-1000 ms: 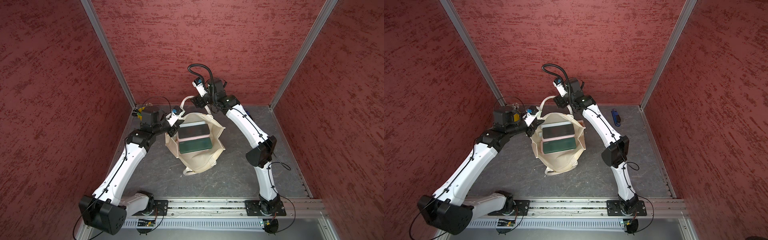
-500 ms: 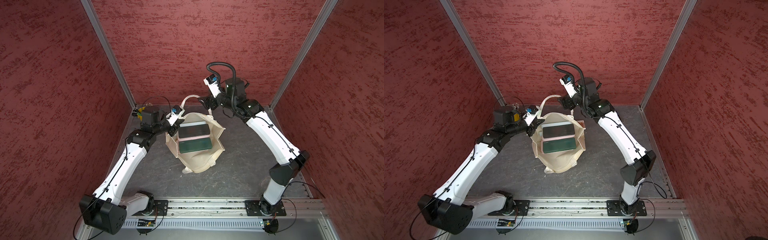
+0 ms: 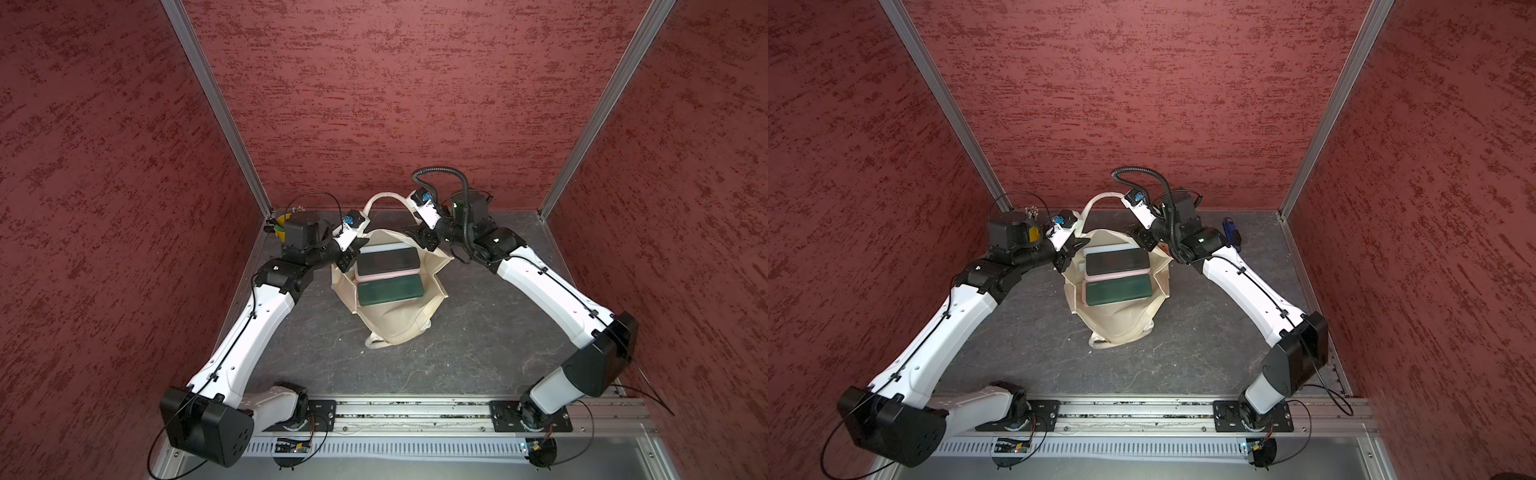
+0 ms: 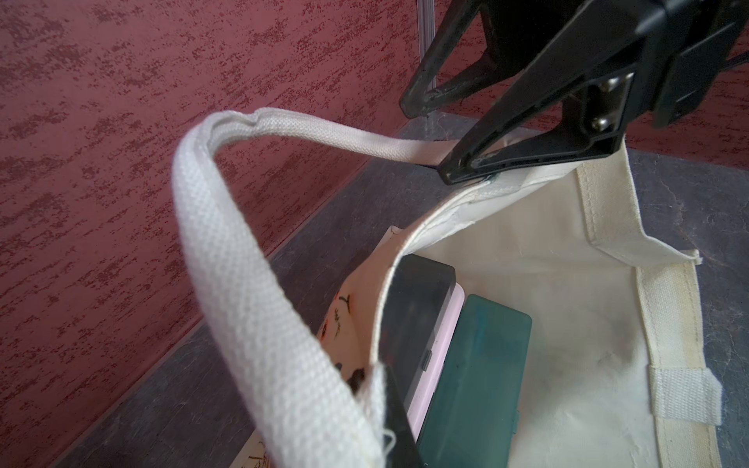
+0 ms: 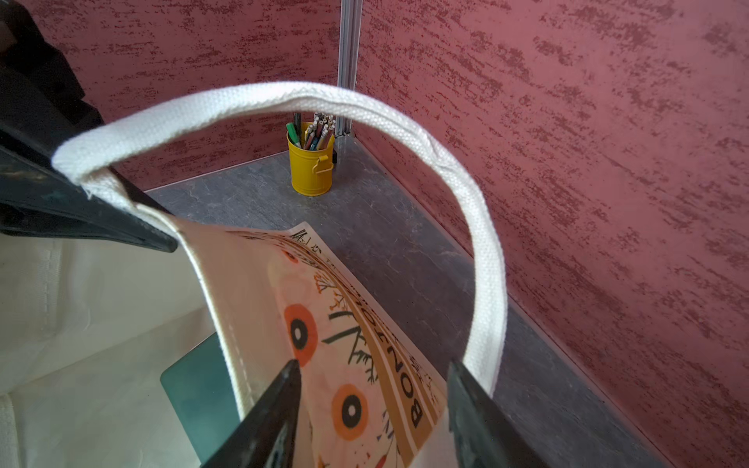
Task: Take out the pencil case from the canvas bag
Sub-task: Adjust the canvas bag at the center of the board.
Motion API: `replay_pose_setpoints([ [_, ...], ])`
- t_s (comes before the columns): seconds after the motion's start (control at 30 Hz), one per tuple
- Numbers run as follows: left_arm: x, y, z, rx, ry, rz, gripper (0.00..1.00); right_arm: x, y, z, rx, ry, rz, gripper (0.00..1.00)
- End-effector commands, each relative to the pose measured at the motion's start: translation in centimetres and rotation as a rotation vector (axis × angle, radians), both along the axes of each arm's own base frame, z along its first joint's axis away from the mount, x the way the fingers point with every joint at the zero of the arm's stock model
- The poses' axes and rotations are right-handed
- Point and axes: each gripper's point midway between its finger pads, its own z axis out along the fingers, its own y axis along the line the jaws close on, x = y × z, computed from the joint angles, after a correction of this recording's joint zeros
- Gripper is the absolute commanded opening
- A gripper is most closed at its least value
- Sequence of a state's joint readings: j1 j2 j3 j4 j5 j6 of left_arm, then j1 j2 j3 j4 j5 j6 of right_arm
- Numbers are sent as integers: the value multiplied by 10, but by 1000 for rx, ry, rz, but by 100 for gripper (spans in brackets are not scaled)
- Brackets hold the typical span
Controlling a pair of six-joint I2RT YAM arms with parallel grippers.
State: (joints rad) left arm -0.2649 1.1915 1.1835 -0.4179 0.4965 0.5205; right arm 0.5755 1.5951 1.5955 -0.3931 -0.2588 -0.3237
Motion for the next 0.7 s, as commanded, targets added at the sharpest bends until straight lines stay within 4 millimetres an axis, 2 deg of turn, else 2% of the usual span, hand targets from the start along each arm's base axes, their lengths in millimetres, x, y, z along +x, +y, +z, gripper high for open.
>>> replay_pose_setpoints([
  [0.0,-2,-9,33,-46,-91,-45,0,0,0,9,-7,-34,-1,65],
  [0.17,2,-8,30,-37,-73,-33,0,-28,4,46,96,-96,101,69],
  [0.27,3,-9,27,-37,-66,-33,0,-45,4,52,121,-118,159,72],
  [0.33,3,-8,26,-38,-62,-30,0,-44,2,41,107,-108,147,73],
  [0.53,1,-8,24,-38,-61,-30,0,-23,-12,2,15,-84,17,73],
  [0.67,0,-6,25,-35,-65,-25,0,-13,-11,-22,-41,-57,3,61],
])
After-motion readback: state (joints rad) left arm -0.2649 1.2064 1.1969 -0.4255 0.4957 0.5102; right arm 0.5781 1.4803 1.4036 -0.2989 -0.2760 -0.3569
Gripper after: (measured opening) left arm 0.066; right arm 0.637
